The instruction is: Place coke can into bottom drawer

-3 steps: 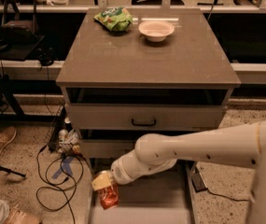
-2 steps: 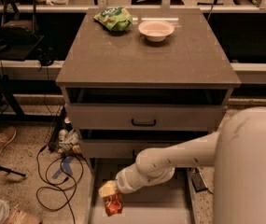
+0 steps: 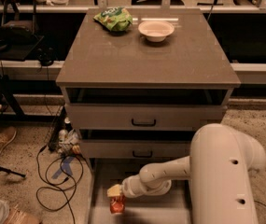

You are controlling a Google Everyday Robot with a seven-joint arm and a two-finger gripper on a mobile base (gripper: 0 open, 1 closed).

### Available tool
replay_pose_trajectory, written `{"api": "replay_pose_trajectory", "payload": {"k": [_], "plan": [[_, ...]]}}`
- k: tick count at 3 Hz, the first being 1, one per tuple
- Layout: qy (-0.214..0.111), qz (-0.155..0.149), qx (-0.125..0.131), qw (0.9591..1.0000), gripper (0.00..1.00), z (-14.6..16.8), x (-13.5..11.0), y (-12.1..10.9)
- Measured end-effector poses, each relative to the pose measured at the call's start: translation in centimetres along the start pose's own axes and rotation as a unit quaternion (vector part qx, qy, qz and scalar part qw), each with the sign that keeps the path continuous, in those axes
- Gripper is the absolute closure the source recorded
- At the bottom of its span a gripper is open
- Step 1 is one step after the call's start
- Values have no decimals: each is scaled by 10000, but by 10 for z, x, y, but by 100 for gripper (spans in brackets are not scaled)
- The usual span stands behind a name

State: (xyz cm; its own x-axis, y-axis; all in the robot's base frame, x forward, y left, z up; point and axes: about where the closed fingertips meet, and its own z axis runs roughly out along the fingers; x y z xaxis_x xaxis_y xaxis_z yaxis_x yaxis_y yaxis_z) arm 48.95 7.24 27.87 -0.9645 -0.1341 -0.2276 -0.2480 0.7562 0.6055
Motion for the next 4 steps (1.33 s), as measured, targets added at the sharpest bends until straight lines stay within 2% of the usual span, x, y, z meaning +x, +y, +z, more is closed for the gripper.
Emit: {"api": "replay_pose_trajectory", "payload": {"k": [1, 4], "plan": [[-50, 239, -61, 9997, 78, 37, 4, -23], [-13, 253, -82, 9996, 10, 42, 8, -21]]}}
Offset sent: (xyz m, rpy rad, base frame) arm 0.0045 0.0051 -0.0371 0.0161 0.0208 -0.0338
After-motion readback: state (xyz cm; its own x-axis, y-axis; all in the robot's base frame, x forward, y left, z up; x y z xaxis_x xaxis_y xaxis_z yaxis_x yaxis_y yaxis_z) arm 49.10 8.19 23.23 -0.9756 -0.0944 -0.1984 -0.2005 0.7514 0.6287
